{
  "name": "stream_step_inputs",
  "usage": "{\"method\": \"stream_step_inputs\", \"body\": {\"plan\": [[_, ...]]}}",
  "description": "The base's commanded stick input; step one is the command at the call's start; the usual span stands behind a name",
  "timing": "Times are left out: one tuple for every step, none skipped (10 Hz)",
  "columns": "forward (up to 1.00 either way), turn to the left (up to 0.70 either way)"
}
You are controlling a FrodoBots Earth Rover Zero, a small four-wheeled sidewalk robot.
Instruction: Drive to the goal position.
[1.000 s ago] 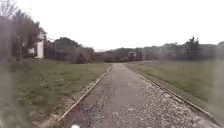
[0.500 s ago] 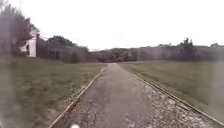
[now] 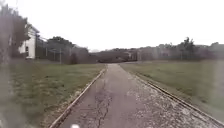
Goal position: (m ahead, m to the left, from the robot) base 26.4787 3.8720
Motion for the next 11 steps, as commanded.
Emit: {"method": "stream_step_inputs", "body": {"plan": [[0.70, -0.24], [0.70, 0.00], [0.70, 0.00], [0.70, 0.00], [0.70, 0.00], [0.70, 0.00], [0.70, 0.00], [0.70, 0.00], [0.70, 0.00], [0.70, 0.00], [0.70, 0.00]]}}
